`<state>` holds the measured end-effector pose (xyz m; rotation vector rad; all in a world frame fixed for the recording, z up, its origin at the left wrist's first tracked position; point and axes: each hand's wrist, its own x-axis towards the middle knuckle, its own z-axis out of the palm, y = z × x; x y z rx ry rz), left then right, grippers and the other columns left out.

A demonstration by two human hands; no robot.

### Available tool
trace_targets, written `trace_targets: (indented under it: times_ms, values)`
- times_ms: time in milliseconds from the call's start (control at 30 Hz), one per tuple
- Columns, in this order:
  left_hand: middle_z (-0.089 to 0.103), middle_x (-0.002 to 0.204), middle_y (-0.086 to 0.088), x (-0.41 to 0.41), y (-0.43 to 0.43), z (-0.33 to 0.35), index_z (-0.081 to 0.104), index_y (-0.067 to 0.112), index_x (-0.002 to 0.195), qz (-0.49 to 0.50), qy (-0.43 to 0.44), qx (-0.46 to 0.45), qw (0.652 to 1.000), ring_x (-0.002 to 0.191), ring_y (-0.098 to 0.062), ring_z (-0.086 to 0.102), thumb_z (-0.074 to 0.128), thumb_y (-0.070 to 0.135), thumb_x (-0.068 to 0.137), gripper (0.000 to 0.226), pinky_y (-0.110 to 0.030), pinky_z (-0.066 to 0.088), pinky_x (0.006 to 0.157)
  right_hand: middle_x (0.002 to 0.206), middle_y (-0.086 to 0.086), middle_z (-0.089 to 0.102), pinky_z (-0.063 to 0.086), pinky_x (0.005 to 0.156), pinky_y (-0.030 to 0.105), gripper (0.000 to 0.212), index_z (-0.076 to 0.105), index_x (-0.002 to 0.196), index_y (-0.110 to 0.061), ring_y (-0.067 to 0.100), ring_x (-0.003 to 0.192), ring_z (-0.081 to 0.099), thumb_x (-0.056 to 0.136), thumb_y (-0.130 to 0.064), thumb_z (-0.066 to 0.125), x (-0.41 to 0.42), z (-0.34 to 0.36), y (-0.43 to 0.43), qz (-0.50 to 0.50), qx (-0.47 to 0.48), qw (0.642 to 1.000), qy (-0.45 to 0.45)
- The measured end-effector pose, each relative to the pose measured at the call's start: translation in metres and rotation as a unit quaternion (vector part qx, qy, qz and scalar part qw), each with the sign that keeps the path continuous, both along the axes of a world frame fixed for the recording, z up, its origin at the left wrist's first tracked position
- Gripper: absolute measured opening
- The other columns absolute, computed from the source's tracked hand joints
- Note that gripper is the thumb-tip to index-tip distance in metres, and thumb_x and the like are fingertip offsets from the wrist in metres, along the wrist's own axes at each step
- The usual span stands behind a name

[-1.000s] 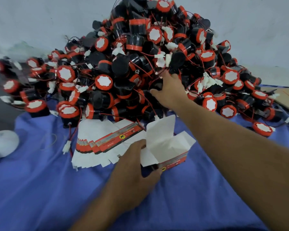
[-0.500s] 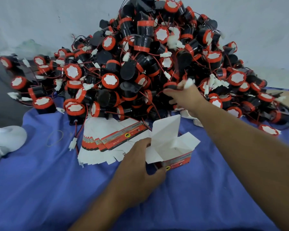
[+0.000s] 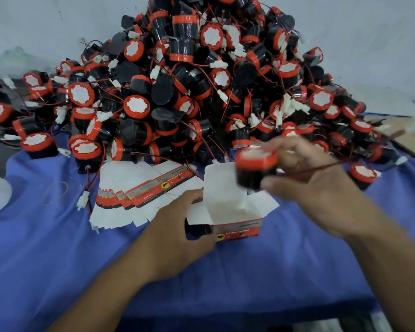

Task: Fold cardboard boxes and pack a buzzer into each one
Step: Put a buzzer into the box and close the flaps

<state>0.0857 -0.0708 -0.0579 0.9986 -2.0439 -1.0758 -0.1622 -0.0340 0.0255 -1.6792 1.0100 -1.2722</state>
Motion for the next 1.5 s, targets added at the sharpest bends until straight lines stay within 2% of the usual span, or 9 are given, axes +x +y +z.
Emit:
trace_targets:
  times_ms: [200, 467, 667, 833, 967, 1067, 1200, 1300, 1500]
  values:
    - [0.060, 0.115, 0.035, 0.003, -0.001, 0.000, 0.049, 0.047, 0.125, -0.021, -0.028, -0.004, 0.999, 0.105, 0.009, 0.060, 0.080, 0.026, 0.078, 0.060, -0.005, 0.046, 0.079, 0.127, 0.000, 0.062, 0.053, 0.099, 0.034, 0.035, 0.072, 0.114, -0.012, 0.019, 0.124, 0.059, 0.082, -0.001, 0.081, 0.008, -0.032, 0.007, 0.000, -0.015, 0.978, 0.210]
    - [0.037, 0.120, 0.048, 0.000, -0.002, -0.007, 0.020, 0.064, 0.120, 0.006, -0.035, -0.055, 0.998, 0.116, 0.022, 0.040, 0.073, 0.039, 0.068, 0.078, 0.005, 0.033, 0.084, 0.115, -0.005, 0.074, 0.051, 0.096, 0.023, 0.028, 0.079, 0.109, -0.011, 0.001, 0.110, 0.064, 0.082, -0.017, 0.083, 0.014, -0.037, 0.009, -0.066, -0.020, 0.963, 0.261]
    - [0.028, 0.139, 0.027, 0.000, -0.003, -0.012, 0.036, 0.064, 0.133, -0.025, -0.098, -0.147, 0.984, 0.123, 0.009, 0.040, 0.057, 0.055, 0.078, 0.060, -0.012, 0.039, 0.090, 0.119, 0.002, 0.073, 0.042, 0.101, 0.028, 0.026, 0.076, 0.117, -0.009, 0.009, 0.110, 0.059, 0.094, -0.022, 0.069, 0.013, -0.038, 0.008, -0.010, -0.087, 0.928, 0.361]
    - [0.040, 0.127, 0.028, -0.004, -0.003, -0.011, 0.052, 0.058, 0.128, -0.025, -0.071, -0.143, 0.987, 0.109, 0.005, 0.054, 0.056, 0.058, 0.081, 0.047, -0.012, 0.044, 0.089, 0.127, -0.013, 0.063, 0.045, 0.107, 0.029, 0.030, 0.065, 0.119, -0.024, 0.001, 0.122, 0.055, 0.099, -0.040, 0.051, 0.002, -0.024, 0.016, 0.036, 0.074, 0.966, 0.247]
    - [0.042, 0.121, 0.029, -0.006, -0.004, -0.009, 0.057, 0.051, 0.127, -0.022, -0.068, -0.138, 0.988, 0.110, 0.003, 0.053, 0.062, 0.053, 0.081, 0.046, -0.009, 0.043, 0.087, 0.084, 0.013, 0.059, 0.045, 0.070, 0.060, 0.032, 0.063, 0.099, -0.014, 0.037, 0.075, 0.052, 0.096, -0.045, 0.060, -0.014, -0.008, 0.017, -0.066, 0.056, 0.980, 0.178]
    - [0.043, 0.113, 0.029, -0.007, -0.003, -0.007, 0.060, 0.045, 0.127, -0.015, -0.065, -0.138, 0.988, 0.107, 0.003, 0.051, 0.068, 0.042, 0.082, 0.046, -0.005, 0.040, 0.082, 0.071, 0.010, 0.068, 0.056, 0.063, 0.041, 0.029, 0.063, 0.091, -0.006, 0.025, 0.063, 0.064, 0.086, -0.034, 0.069, -0.020, -0.004, 0.017, -0.101, 0.024, 0.989, 0.110]
    - [0.039, 0.109, 0.032, -0.007, -0.001, -0.006, 0.063, 0.039, 0.127, -0.013, -0.070, -0.147, 0.987, 0.102, 0.004, 0.050, 0.075, 0.032, 0.084, 0.045, -0.002, 0.037, 0.079, 0.089, 0.011, 0.076, 0.060, 0.077, 0.023, 0.017, 0.070, 0.100, -0.005, 0.024, 0.085, 0.077, 0.087, -0.016, 0.065, -0.016, -0.008, 0.016, -0.112, 0.021, 0.993, 0.001]
    - [0.036, 0.111, 0.032, -0.008, 0.000, -0.006, 0.063, 0.036, 0.127, -0.018, -0.081, -0.162, 0.983, 0.101, 0.007, 0.049, 0.076, 0.028, 0.085, 0.045, 0.000, 0.035, 0.077, 0.088, 0.000, 0.077, 0.060, 0.068, 0.030, 0.012, 0.076, 0.099, -0.017, 0.024, 0.078, 0.074, 0.093, -0.020, 0.067, -0.006, -0.020, 0.017, -0.156, -0.035, 0.980, 0.121]
    - [0.040, 0.119, 0.028, -0.008, 0.001, -0.007, 0.062, 0.035, 0.130, -0.020, -0.084, -0.165, 0.982, 0.108, 0.007, 0.049, 0.072, 0.032, 0.085, 0.046, -0.001, 0.036, 0.085, 0.078, 0.005, 0.073, 0.052, 0.065, 0.044, 0.011, 0.077, 0.086, -0.007, 0.028, 0.072, 0.064, 0.093, -0.005, 0.069, 0.011, -0.029, 0.011, -0.137, -0.198, 0.863, 0.445]
